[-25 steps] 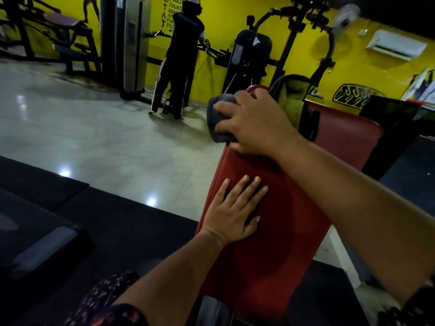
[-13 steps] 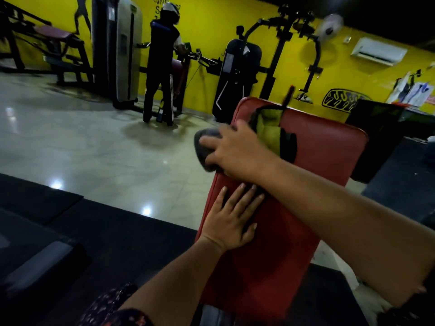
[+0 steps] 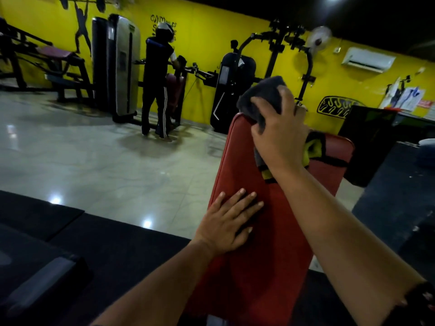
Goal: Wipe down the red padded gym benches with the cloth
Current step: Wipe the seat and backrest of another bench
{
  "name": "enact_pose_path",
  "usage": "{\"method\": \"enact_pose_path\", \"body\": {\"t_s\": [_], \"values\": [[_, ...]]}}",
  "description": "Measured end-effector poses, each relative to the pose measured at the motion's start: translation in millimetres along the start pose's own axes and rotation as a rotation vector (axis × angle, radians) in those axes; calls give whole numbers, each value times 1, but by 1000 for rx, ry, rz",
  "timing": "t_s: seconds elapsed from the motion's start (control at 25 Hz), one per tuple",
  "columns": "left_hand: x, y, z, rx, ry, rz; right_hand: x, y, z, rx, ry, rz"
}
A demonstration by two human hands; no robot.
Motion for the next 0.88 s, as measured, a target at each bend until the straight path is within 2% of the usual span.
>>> {"method": "enact_pose_path", "body": {"t_s": [0.12, 0.24, 0.32, 0.48, 0.56, 0.6, 0.72, 0.88], "values": [[50, 53, -39, -36, -37, 134, -53, 23, 36, -34, -64, 211], [122, 90, -75, -66, -31, 146, -125, 14, 54, 119, -257, 201], [163, 92, -66, 32, -182, 66, -158, -5, 25, 98, -201, 108], [195, 48, -23, 251, -679, -275, -163, -38, -70, 8, 172, -44], [191, 22, -19, 295, -779, -435, -146, -50, -95, -59, 216, -107], [188, 16, -21, 289, -781, -441, -138, -59, -102, -103, 186, -179], [181, 15, -23, 282, -768, -283, -146, -84, -112, -166, 106, -397], [179, 20, -25, 277, -750, -204, -188, -96, -123, -173, 299, -585]]}}
Point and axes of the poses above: each hand's wrist, its own x-axis towards the middle knuckle, its own y-axis out of the back of the hand, z = x × y, the point moved 10 cm from there along x, towards the middle knuckle, and after that the axes turned 2 degrees about -z, right-handed, at the moved point
